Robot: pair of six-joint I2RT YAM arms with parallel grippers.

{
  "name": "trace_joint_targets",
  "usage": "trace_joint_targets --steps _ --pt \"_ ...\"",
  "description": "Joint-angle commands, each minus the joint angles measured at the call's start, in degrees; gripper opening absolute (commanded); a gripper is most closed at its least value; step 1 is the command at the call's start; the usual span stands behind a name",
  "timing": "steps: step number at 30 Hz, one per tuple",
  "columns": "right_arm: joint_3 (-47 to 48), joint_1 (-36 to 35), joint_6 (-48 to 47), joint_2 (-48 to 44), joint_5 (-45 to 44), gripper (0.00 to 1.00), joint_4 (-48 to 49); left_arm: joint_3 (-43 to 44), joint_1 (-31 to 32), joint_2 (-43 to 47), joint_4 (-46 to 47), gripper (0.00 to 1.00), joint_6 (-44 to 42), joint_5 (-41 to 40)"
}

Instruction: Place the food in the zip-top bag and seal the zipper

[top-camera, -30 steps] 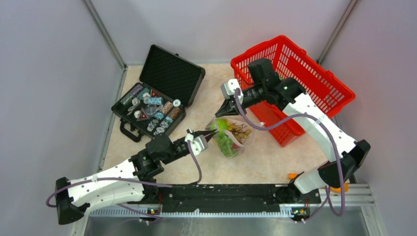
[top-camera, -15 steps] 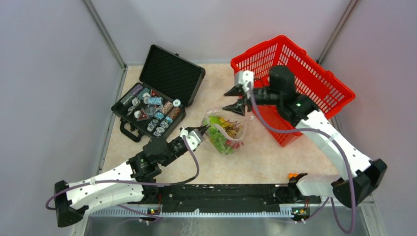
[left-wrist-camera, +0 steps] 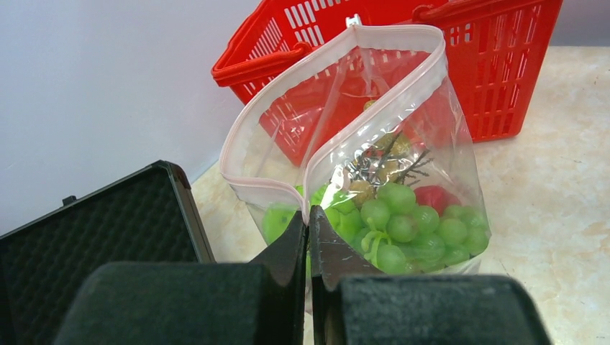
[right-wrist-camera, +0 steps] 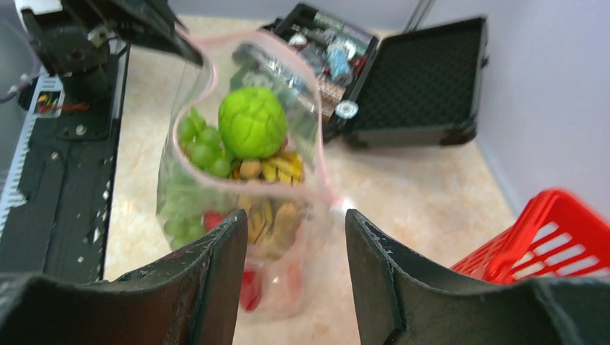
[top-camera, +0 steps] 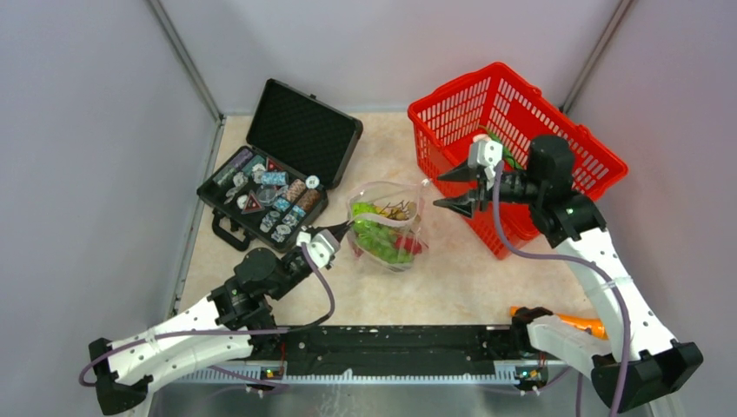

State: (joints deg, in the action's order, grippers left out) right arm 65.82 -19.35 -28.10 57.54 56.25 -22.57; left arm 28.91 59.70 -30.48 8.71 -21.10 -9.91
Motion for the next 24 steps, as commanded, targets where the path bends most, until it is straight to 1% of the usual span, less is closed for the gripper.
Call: trace_joint_targets --steps 1,4,8,14,20,24 --pt "-3.8 4.2 -3.4 -2.6 7.9 0.52 -1.3 1.6 -0.3 0.3 1.5 0.0 -0.1 1.5" --pt "-6.5 6.1 -1.7 -2.1 8.0 0.52 2.2 1.5 -0.2 0.6 1.1 0.0 0.2 2.9" --pt "-6.5 7.5 -4.3 1.3 11.8 0.52 3.0 1.2 -0.2 1.0 1.0 0.0 0.1 4.8" --pt "-2.0 7.6 -14.6 8.3 16.2 0.53 -4.7 2.0 -0.2 1.5 -0.3 0.0 -0.3 6.1" --pt "-1.0 7.6 -15.5 11.9 18.5 0.54 -2.3 3.1 -0.2 0.9 -1.3 0.0 -0.5 7.0" --pt "-1.6 7.6 -11.2 13.0 19.3 0.54 3.5 3.5 -0.2 0.6 -1.5 0.0 -0.2 8.0"
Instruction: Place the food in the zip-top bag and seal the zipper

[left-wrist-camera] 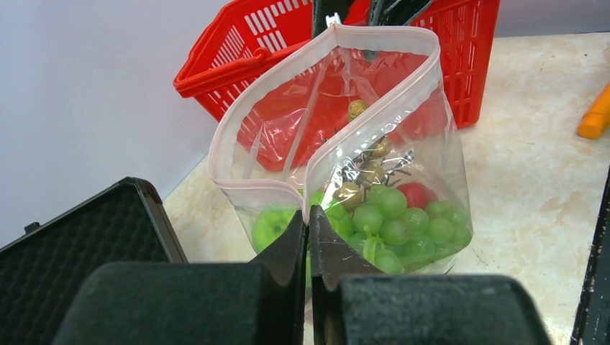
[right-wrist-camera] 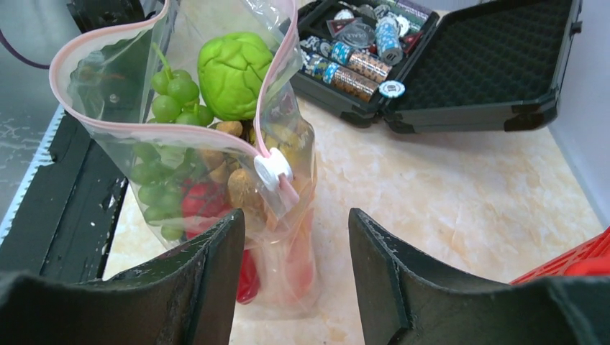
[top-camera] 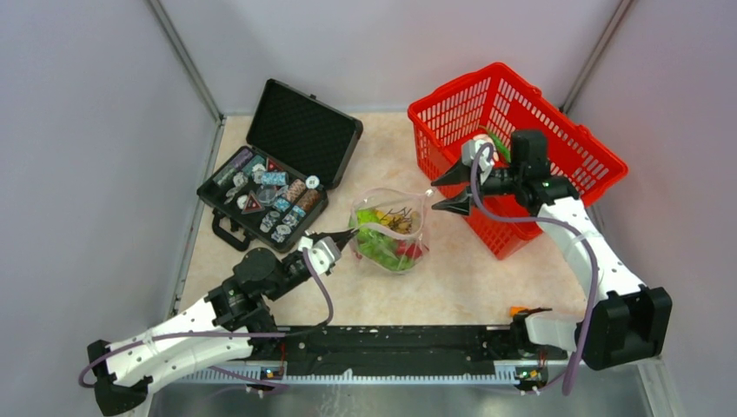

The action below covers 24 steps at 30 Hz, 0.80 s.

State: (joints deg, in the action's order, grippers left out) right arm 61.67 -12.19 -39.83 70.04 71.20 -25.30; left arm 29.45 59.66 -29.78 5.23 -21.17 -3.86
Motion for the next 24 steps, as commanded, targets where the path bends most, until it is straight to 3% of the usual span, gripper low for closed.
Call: trace_joint_targets --steps 1,7,15,20,24 --pt "2.8 0.5 0.5 1.1 4.5 0.54 6.4 3.0 -0.2 -0.2 1.9 0.0 0.0 1.9" --pt "3.4 0.4 2.6 4.2 10.9 0.53 8.4 3.1 -0.2 -0.3 2.5 0.0 0.1 1.8" --pt "3.2 0.5 2.5 5.3 13.0 0.28 7.0 2.9 -0.2 -0.5 3.5 0.0 -0.1 0.8" --pt "0.9 0.3 9.2 5.0 14.3 0.42 15.2 2.8 -0.2 -1.1 3.7 0.0 -0.1 0.9" --pt "-0.4 -0.4 15.0 5.0 14.0 0.43 22.4 2.9 -0.2 -1.3 4.1 0.0 0.0 1.0"
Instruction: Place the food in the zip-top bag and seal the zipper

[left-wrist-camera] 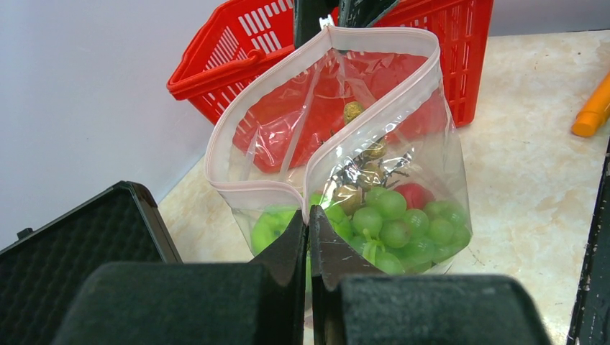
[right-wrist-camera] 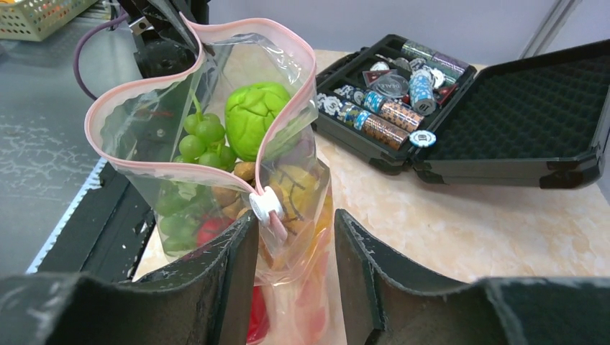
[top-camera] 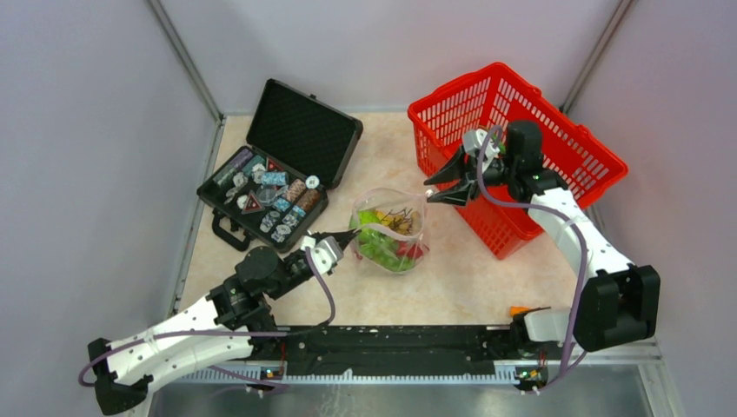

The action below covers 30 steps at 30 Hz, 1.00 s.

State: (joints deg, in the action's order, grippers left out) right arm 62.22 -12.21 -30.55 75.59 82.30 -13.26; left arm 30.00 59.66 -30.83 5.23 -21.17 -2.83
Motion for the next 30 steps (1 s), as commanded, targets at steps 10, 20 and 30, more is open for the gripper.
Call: trace_joint_targets --steps 10,20,30 --pt "-0.5 -1.7 4.0 0.7 1.6 0.37 7.0 1.7 -0.2 1.3 4.4 0.0 0.0 -1.3" --pt "4.0 -3.3 -8.0 1.9 -3.9 0.47 -9.4 1.4 -0.2 2.1 4.2 0.0 -0.1 -1.7" --pt "2.3 -3.3 -7.0 0.5 -3.7 0.34 -7.3 0.9 -0.2 3.0 4.4 0.0 0.3 -2.4"
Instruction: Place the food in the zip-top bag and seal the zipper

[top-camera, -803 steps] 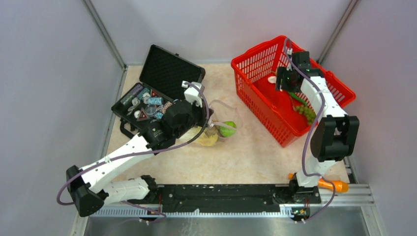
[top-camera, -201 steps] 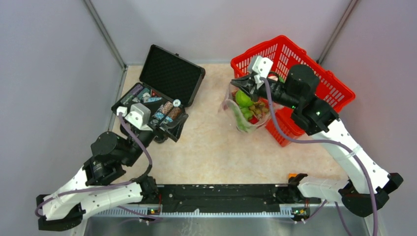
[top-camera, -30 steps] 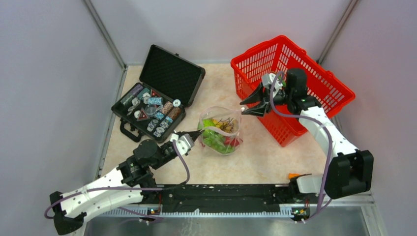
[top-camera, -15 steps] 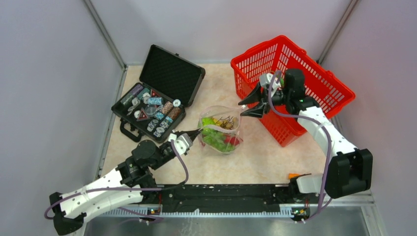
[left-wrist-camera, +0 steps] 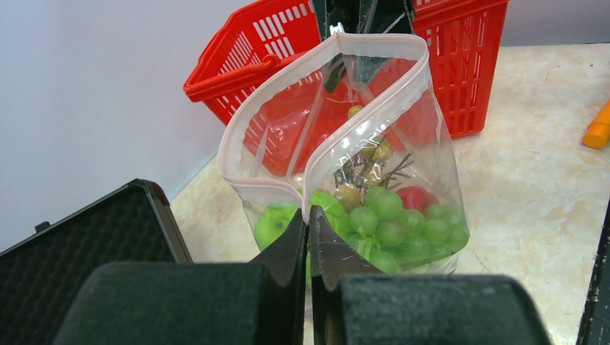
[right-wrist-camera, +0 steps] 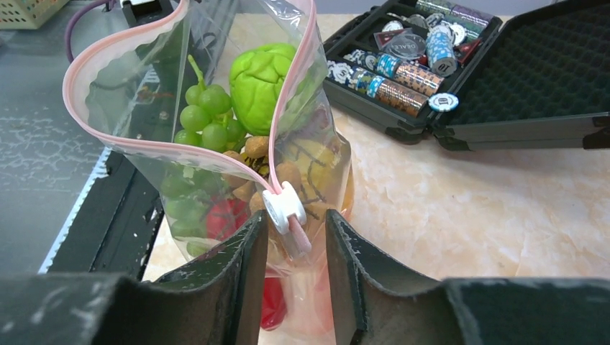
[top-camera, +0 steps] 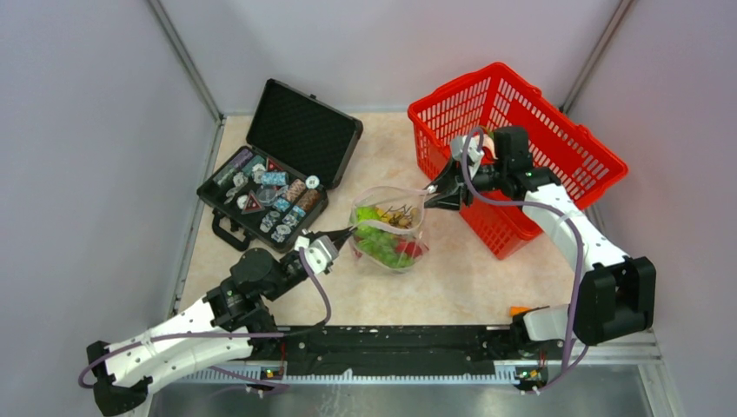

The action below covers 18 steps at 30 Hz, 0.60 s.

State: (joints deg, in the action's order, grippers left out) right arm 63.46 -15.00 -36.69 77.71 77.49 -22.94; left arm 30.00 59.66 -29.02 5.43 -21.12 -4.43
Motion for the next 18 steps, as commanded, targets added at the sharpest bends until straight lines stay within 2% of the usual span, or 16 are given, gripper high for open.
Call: trace_joint_targets --steps 1,4,7,12,13,15,18 --pt "0.7 -0.5 0.6 -1.7 1.3 0.34 4.3 0.9 -0.2 1.2 4.0 0.0 0.2 -0.8" --pt "-1.1 -0.6 7.7 -2.5 2.5 0.33 12.4 0.9 -0.2 1.2 3.8 0.0 0.3 -0.7" --pt "-3.0 -0.7 13.1 -3.4 2.4 0.28 19.2 0.9 -0.2 1.4 3.8 0.0 0.5 -0.8" --pt "-4.0 -1.3 16.0 -3.8 3.2 0.25 22.5 0.6 -0.2 1.6 3.7 0.0 0.6 -0.9" --pt "-4.0 -1.4 16.0 -3.8 3.3 0.27 22.4 0.6 -0.2 1.7 3.7 0.0 0.6 -0.9" --pt "-4.1 -1.6 16.1 -3.8 3.2 0.39 22.6 0.6 -0.2 1.7 3.7 0.0 0.6 -0.8" --pt "-3.9 -1.7 16.4 -3.5 3.2 0.42 22.6 0.6 -0.2 1.8 3.7 0.0 0.6 -0.8"
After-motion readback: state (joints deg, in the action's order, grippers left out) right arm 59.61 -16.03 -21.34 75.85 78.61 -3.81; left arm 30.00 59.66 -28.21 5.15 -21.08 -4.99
